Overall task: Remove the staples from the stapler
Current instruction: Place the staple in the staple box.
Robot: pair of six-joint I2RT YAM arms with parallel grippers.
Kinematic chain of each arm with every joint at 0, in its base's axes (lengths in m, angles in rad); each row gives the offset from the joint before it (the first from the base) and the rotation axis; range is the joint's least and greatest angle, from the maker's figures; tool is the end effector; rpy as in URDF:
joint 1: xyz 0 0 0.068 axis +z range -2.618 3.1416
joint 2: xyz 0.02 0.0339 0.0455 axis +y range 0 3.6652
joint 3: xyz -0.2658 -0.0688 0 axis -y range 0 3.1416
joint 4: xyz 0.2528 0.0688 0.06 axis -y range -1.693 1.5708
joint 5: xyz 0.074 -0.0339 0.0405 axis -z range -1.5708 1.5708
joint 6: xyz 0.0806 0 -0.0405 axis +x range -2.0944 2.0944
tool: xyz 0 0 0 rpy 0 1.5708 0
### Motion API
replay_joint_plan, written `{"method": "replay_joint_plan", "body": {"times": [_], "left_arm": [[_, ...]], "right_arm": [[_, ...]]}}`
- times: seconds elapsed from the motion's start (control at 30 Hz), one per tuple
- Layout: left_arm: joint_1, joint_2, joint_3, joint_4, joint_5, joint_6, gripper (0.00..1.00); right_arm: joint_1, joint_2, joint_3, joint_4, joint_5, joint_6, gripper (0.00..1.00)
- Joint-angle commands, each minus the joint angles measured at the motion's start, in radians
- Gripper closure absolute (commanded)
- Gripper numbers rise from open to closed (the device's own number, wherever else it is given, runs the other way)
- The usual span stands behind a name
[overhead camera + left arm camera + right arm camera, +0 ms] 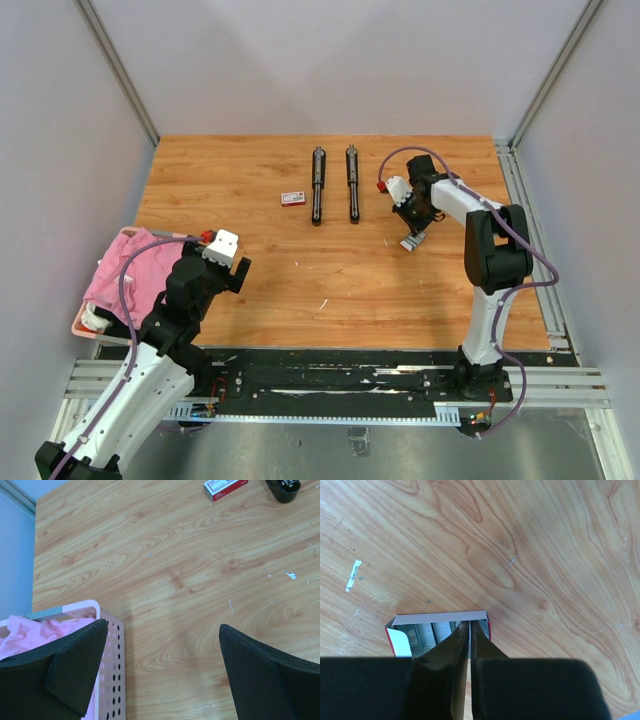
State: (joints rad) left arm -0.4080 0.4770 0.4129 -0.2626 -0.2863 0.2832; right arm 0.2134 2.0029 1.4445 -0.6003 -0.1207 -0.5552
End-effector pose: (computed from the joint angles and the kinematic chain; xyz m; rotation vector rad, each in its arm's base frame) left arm 0.1773 -0.0518 0.2307 0.4536 1.8327 0.1862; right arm 0.4272 0.1025 0.1307 -1.0496 2.5039 0.0651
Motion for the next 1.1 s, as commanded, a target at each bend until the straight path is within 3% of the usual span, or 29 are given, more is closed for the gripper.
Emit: {"method": "replay_joint_plan", "body": {"times": [0.0,0.9,1.07], "left_arm": [[0.005,-0.003,-0.005,0.041,0.005,0.003,0.02],[0.005,-0.003,-0.004,0.040,0.006,0.003,0.02],[0.005,-0.003,-0.005,0.041,0.004,0.003,0.02]], "right_arm": [[0.012,0.000,0.006,-0.007,0.010,-0.004,0.94],[0.026,-0.123,-0.001,-0.003,0.024,0.010,0.85],[0.027,-0.171,-0.009,-0.003,0.014,0.017,0.73]]}}
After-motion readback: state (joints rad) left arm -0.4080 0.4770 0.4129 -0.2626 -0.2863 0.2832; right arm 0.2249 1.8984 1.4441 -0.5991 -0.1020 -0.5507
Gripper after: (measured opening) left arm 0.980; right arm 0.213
